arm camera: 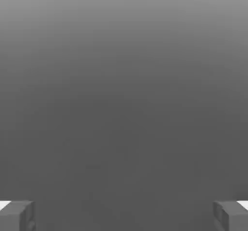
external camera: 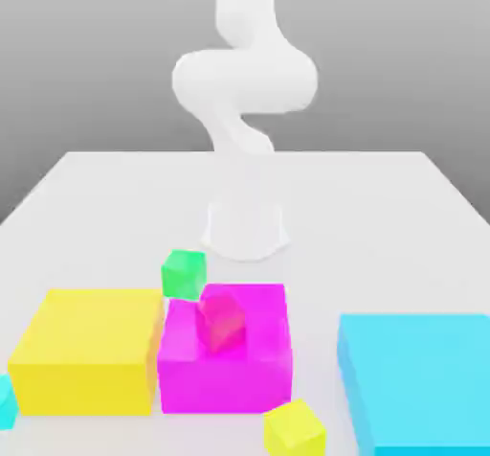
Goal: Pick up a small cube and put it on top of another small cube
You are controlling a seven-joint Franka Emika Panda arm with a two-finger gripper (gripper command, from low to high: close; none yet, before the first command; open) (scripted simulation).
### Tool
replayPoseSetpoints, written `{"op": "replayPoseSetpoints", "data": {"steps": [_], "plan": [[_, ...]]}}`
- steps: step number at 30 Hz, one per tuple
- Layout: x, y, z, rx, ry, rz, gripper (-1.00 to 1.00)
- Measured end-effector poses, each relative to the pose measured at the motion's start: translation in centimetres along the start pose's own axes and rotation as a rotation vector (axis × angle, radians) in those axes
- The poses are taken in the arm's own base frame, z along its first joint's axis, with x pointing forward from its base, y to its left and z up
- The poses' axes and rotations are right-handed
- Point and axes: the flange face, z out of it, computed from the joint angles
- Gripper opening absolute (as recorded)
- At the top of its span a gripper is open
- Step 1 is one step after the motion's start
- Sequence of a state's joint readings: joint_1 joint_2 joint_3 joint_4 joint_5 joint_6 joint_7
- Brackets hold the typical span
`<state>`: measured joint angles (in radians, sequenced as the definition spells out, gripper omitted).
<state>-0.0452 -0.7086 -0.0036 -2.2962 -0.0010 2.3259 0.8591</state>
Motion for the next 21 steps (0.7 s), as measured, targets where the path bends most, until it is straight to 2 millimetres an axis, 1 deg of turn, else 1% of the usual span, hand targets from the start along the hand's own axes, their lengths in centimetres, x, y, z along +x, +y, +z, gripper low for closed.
{"op": "replayPoseSetpoints", "data": {"steps": [3,5,7,10,13,16,19,21], "plan": [[2.1,1.6,5.4,-0.084,-0.018,0.121,0.0],[3.4,3.0,8.8,-0.138,-0.029,0.199,0.0],[4.5,4.8,12.1,-0.19,-0.037,0.279,0.0],[6.0,7.9,17.0,-0.27,-0.047,0.4,0.0],[7.2,11.7,21.6,-0.348,-0.054,0.522,0.0],[8.0,16.1,25.8,-0.426,-0.059,0.646,0.0],[8.8,21.7,29.6,-0.507,-0.054,0.785,0.0],[8.7,25.1,32.0,-0.56,-0.054,0.869,0.0]]}}
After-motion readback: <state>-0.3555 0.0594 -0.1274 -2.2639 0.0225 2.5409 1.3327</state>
